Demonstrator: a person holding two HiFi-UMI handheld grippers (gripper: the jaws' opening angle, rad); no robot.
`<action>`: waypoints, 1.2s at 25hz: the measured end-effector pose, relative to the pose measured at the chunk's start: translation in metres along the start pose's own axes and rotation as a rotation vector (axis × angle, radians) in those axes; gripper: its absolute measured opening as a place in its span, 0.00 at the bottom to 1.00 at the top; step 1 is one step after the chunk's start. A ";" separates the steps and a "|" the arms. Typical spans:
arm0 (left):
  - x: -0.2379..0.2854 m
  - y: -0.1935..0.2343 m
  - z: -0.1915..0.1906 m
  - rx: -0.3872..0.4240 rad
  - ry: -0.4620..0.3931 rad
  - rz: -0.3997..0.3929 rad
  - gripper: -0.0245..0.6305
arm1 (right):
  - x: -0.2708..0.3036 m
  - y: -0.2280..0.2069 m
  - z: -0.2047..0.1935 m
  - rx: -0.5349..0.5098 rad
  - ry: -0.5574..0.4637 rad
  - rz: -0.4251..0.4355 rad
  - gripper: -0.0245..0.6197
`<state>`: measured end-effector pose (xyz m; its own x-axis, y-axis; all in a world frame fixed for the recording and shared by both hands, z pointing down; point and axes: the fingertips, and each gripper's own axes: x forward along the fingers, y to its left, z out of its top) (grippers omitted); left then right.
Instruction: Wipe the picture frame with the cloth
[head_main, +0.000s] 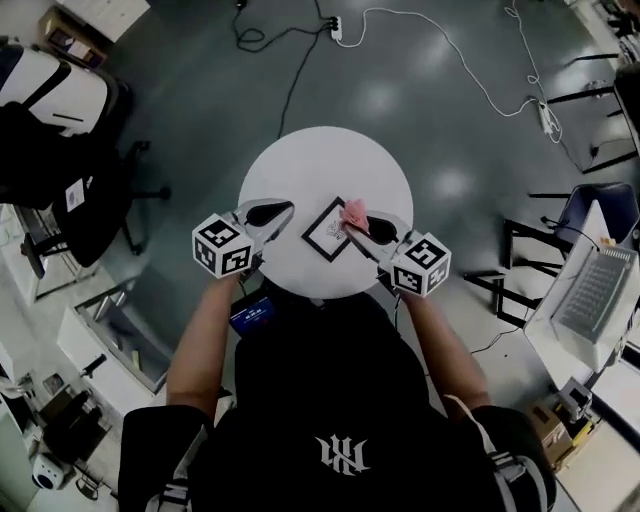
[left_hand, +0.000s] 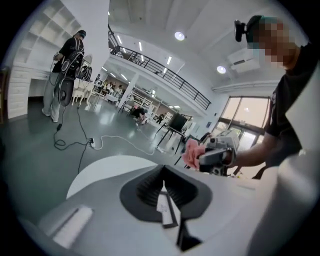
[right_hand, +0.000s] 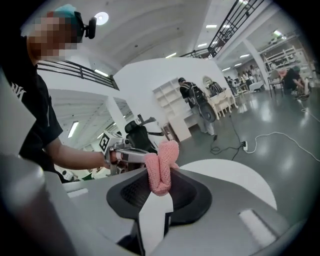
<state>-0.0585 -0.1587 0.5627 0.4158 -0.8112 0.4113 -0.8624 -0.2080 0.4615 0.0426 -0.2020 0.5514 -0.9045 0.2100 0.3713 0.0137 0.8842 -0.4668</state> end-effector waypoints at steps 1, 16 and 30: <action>0.001 0.005 -0.015 -0.004 0.028 0.003 0.04 | 0.014 -0.001 -0.013 0.000 0.029 0.018 0.18; 0.037 0.037 -0.198 -0.079 0.461 -0.022 0.12 | 0.105 -0.027 -0.153 0.066 0.323 0.053 0.18; 0.053 0.049 -0.236 -0.146 0.521 0.049 0.11 | 0.149 -0.015 -0.198 -0.024 0.480 0.032 0.17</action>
<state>-0.0101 -0.0828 0.7926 0.4961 -0.4316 0.7533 -0.8508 -0.0688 0.5209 -0.0081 -0.1010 0.7727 -0.6046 0.4011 0.6882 0.0531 0.8823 -0.4676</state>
